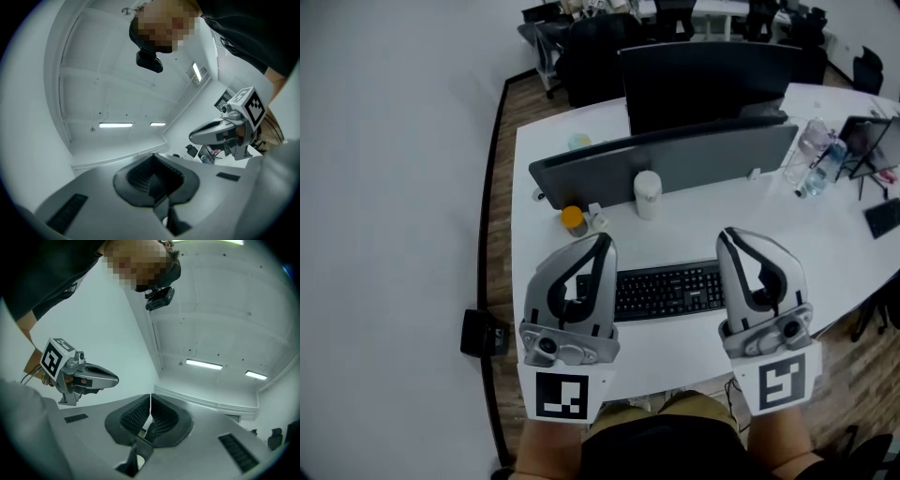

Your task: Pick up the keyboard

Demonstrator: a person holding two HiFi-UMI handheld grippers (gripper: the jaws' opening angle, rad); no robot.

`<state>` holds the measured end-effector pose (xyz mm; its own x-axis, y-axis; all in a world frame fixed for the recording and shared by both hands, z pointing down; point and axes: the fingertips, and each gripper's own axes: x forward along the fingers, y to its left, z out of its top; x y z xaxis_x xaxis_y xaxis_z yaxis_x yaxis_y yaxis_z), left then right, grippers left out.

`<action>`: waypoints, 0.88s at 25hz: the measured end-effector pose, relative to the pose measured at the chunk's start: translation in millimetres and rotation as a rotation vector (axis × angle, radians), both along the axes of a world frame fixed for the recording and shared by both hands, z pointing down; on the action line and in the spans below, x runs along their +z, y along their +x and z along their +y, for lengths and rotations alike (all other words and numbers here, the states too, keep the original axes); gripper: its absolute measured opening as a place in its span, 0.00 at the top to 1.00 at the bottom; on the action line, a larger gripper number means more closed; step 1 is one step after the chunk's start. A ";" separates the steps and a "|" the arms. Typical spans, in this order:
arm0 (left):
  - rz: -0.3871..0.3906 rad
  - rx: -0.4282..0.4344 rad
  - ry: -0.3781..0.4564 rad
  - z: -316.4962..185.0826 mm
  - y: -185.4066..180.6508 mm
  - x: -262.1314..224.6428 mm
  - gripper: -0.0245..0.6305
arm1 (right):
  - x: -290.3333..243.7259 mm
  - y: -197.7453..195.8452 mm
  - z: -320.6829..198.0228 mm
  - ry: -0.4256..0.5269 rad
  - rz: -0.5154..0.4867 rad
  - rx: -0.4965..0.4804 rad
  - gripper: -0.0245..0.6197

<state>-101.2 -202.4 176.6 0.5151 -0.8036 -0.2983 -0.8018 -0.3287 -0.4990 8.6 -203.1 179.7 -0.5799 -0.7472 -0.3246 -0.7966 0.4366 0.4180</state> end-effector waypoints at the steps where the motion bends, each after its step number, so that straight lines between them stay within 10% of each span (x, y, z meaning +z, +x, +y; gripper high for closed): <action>1: 0.004 -0.005 -0.006 -2.6 4.0 1.9 0.95 | 3.1 3.6 -4.2 -0.010 -0.001 -0.004 0.91; 10: -0.046 -0.054 -0.078 -26.0 29.6 29.9 0.94 | 44.6 33.5 -40.2 -0.141 -0.026 -0.060 0.91; 12: -0.077 -0.072 -0.118 -32.0 30.4 44.0 0.80 | 59.2 38.5 -48.3 -0.186 -0.038 -0.077 0.90; 22: -0.120 -0.095 -0.384 -56.6 18.1 134.2 0.51 | 143.6 61.2 -87.7 -0.407 -0.016 -0.117 0.53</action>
<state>-83.0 -259.0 310.7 0.4463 -0.8903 0.0900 -0.7810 -0.4366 -0.4465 69.8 -290.8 323.3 -0.6654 -0.7460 -0.0267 -0.7372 0.6511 0.1807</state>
